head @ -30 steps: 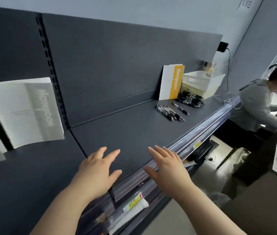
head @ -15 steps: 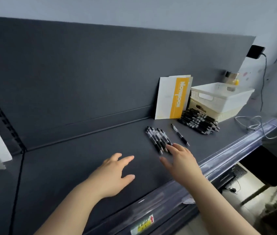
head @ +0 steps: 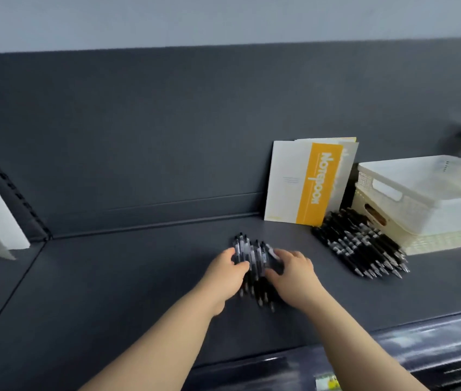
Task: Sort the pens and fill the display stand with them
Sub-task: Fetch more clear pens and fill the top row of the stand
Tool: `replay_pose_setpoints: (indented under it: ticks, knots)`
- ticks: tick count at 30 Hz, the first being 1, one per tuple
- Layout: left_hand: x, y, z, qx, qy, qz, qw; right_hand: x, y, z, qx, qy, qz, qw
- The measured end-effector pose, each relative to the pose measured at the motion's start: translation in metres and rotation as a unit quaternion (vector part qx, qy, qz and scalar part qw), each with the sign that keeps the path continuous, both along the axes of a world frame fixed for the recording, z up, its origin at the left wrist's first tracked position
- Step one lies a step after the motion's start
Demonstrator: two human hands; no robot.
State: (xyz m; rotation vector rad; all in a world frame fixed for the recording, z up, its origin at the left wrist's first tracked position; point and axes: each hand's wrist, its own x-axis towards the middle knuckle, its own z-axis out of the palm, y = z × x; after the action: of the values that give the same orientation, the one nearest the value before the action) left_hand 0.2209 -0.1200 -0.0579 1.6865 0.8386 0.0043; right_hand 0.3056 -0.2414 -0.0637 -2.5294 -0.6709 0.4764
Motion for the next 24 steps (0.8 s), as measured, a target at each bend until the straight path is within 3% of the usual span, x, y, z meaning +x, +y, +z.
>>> replay_pose_setpoints:
  ticks: [10, 16, 24]
  knots:
    - [0.017, -0.025, 0.004, -0.085, 0.005, 0.074, 0.994, -0.005, 0.018, -0.004, 0.140, 0.102, 0.081, 0.982]
    - [-0.014, -0.019, 0.017, -0.244, -0.097, 0.185, 0.947, -0.032, 0.027, 0.003, 0.236, 0.162, 0.120, 0.951]
    - [-0.097, 0.012, 0.036, -0.286, -0.210, 0.236, 0.904, -0.105, 0.072, 0.016, 0.297, 0.153, 0.209, 0.919]
